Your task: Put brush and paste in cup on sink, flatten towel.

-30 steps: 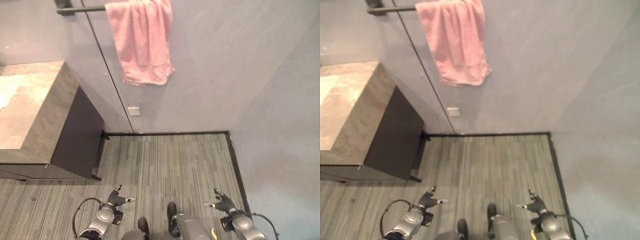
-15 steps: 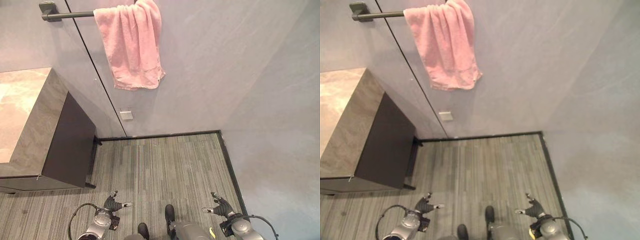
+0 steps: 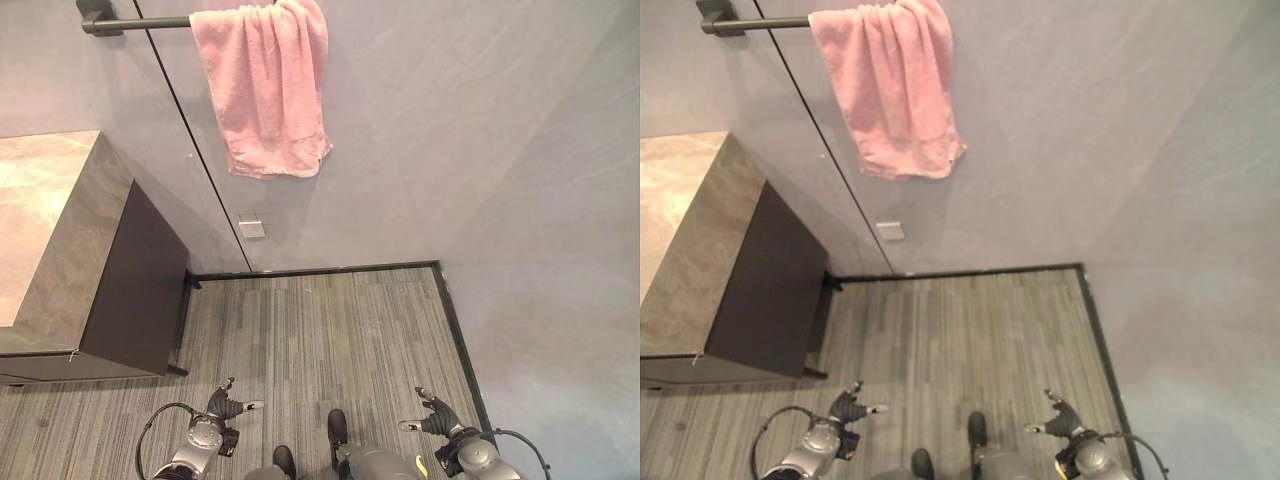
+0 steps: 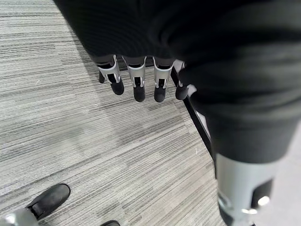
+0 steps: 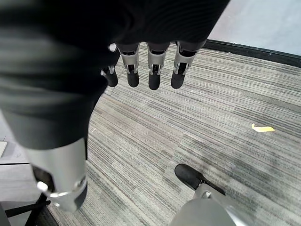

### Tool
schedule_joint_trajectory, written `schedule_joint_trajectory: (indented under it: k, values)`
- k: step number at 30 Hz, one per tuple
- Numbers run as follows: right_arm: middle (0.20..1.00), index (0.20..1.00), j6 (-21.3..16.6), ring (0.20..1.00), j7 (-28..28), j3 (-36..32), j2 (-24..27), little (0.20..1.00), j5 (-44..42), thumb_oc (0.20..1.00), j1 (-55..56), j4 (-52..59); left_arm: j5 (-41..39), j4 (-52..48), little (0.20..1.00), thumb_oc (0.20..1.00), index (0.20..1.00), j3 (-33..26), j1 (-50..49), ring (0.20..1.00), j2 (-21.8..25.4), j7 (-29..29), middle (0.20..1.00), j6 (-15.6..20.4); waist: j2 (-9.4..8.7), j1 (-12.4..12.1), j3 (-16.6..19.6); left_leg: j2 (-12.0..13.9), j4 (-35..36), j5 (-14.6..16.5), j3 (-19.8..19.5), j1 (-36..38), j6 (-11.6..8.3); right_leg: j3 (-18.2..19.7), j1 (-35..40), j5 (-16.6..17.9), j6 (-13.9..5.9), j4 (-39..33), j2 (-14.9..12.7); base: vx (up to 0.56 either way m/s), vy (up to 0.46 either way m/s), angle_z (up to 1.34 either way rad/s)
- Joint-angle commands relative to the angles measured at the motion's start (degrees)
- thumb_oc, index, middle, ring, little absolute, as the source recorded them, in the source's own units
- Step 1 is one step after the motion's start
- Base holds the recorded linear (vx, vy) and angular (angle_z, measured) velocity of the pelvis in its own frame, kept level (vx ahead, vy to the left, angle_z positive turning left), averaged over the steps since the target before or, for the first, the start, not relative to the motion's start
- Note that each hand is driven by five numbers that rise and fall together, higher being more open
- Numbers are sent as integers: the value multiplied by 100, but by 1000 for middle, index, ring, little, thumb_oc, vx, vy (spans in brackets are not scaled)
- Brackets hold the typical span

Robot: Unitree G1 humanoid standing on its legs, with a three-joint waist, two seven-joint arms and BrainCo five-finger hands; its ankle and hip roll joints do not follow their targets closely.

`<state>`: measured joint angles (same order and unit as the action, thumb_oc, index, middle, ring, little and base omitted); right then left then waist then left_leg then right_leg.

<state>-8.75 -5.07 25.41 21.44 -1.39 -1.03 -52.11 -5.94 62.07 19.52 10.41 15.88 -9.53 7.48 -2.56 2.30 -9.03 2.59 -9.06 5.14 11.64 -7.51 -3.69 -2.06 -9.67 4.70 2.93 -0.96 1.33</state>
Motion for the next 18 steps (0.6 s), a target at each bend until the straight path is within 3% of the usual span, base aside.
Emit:
schedule_joint_trajectory:
  k: [1, 2, 3, 10, 13, 18]
  values:
    - [1000, 1000, -138, 1000, -170, -32, 127, 1000, -28, 1000, -17, 1, 3, 61, 1000, 1000, 1000, 48, 85, 1000, 102, -198, 1000, 187, 17, -14, 25, 308, 267, -876, -265, -559, -162, 97, 261, -654, -900, 881, -209, 229, 270, 59]
    - [1000, 1000, -121, 1000, -148, -24, 127, 1000, 3, 1000, -36, -69, -41, 67, 1000, 1000, 1000, 38, 47, 1000, 122, -186, 1000, 201, 94, -68, 25, 595, 429, -1223, -292, -662, -289, 228, 412, -786, -892, 921, -216, 200, 228, 27]
    - [1000, 1000, -121, 1000, -148, -23, 127, 1000, 3, 1000, -35, -68, -41, 66, 1000, 1000, 1000, 38, 46, 1000, 123, -186, 1000, 201, 91, -75, 18, 594, 437, -1225, -284, -647, -290, 236, 419, -788, -891, 923, -217, 202, 257, -8]
    - [1000, 1000, -50, 1000, -110, -89, 21, 1000, 40, 1000, -94, -211, 27, -83, 1000, 1000, 1000, 63, -17, 1000, 225, -107, 1000, 204, 98, -77, 135, 296, 386, -878, -122, -435, -118, 509, 478, -769, -1103, 953, -527, 69, 197, -52]
    - [1000, 1000, -21, 1000, -124, -170, -69, 1000, -48, 1000, -205, -251, -26, -261, 1000, 1000, 1000, 58, -97, 1000, 298, -58, 1000, 221, 65, -140, 137, 112, 145, -599, 22, -476, 36, 676, 443, -595, -1255, 895, -764, 45, 241, -24]
    - [1000, 1000, -31, 1000, -127, -208, -167, 1000, -187, 1000, -343, -124, 60, -502, 1000, 1000, 1000, 85, -210, 1000, 402, -48, 1000, 248, 41, -233, 154, -47, 94, -408, 160, -460, 157, 733, 332, -216, -1437, 799, -1018, 28, 197, -19]
